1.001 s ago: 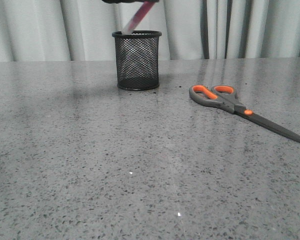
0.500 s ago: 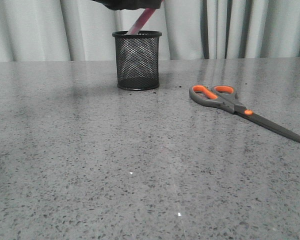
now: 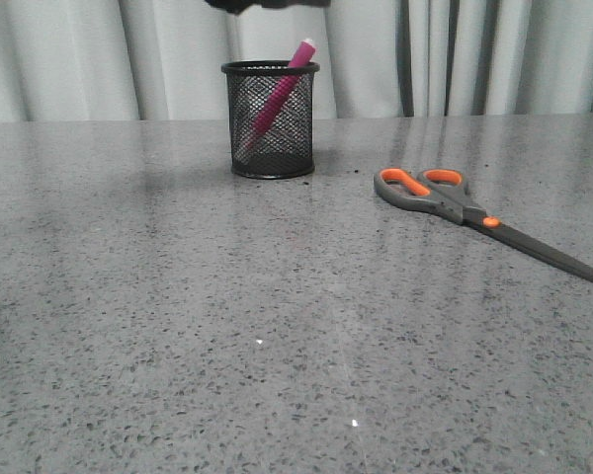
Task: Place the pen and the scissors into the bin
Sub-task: 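Lift the marker and lower it into the black mesh cup, then open the left gripper and withdraw it from the cup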
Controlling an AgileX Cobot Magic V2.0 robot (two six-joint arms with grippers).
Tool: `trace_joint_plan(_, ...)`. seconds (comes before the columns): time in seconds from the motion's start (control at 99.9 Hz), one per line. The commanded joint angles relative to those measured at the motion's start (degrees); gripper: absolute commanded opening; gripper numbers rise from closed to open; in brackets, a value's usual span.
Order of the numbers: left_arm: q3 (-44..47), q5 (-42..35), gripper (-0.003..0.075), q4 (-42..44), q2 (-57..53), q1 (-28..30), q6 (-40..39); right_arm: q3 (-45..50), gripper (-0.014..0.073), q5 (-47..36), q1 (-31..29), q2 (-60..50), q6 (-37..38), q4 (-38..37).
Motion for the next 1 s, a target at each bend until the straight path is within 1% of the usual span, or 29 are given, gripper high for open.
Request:
trace_joint_plan(0.0, -2.03, 2.11, 0.0277, 1.97, -7.54, 0.85, -0.01, -2.11, 0.0421, -2.76, 0.14, 0.12, -0.51, 0.26)
trace_joint_plan(0.05, -2.03, 2.11, 0.0161, 5.33, -9.82, 1.56, -1.40, -2.11, 0.0421, -2.76, 0.14, 0.12, -0.51, 0.26)
trace_joint_plan(0.07, -2.03, 2.11, 0.0129, 6.68, -10.86, 1.77, -2.33, -2.11, 0.0421, -2.76, 0.14, 0.12, -0.51, 0.26)
trace_joint_plan(0.12, -2.03, 2.11, -0.0003, 10.49, -13.21, 2.61, -4.85, -2.11, 0.0421, -2.76, 0.14, 0.12, -0.51, 0.26)
trace_joint_plan(0.13, -2.03, 2.11, -0.0019, 11.13, -13.55, 2.74, -5.57, -2.11, 0.0421, -2.65, 0.14, 0.12, -0.51, 0.26)
trace_joint_plan(0.19, -2.03, 2.35, -0.0019, 16.98, -16.59, 4.06, -8.33, -2.11, 0.0421, -2.67, 0.14, 0.12, -0.51, 0.56)
trace_joint_plan(0.24, -2.03, 2.33, -0.0020, 21.84, -18.73, 5.29, -12.76, -2.11, 0.0421, -2.67, 0.14, 0.12, -0.51, 0.81)
trace_joint_plan(0.36, -0.59, 2.88, -0.0020, 33.96, -23.29, 9.45, -30.14, -2.11, 0.0421, -3.02, 0.14, 0.12, -0.51, 1.96)
trace_joint_plan(0.42, 1.33, 4.76, -0.0020, 39.04, -25.79, 11.95, -35.26, -2.11, 0.0421, -2.99, 0.14, 0.12, -0.51, 3.10)
trace_joint_plan(0.46, 3.56, 6.23, -0.0020, 40.41, -27.35, 13.97, -37.33, -2.11, 0.0421, -2.99, 0.14, 0.12, -0.51, 3.59)
trace_joint_plan(0.53, 8.74, 7.78, -0.0020, 40.57, -30.96, 17.41, -38.07, -2.19, 0.0421, -2.99, 0.14, 0.12, -0.80, 3.86)
trace_joint_plan(0.68, 22.33, 6.59, -0.0020, 39.47, -41.17, 25.07, -38.05, -3.21, 0.0421, -0.55, 0.14, 0.74, -8.89, 7.78)
trace_joint_plan(0.78, 31.21, 6.08, -0.0020, 38.21, -47.62, 30.14, -38.05, -5.84, 0.0421, 2.99, 0.42, 3.54, -11.05, 9.16)
trace_joint_plan(0.83, 35.09, 4.51, -0.0019, 35.72, -50.60, 31.34, -38.05, -7.89, 0.0421, 4.59, 1.24, 5.60, -11.43, 9.16)
trace_joint_plan(0.89, 38.93, 2.76, -0.0019, 32.39, -53.78, 31.36, -37.92, -10.39, 0.0421, 6.81, 3.08, 8.71, -11.89, 8.94)
trace_joint_plan(0.991, 43.67, 2.03, -0.0019, 32.01, -57.02, 31.24, -36.91, -15.38, 0.0421, 10.26, 6.82, 13.93, -11.98, 5.96)
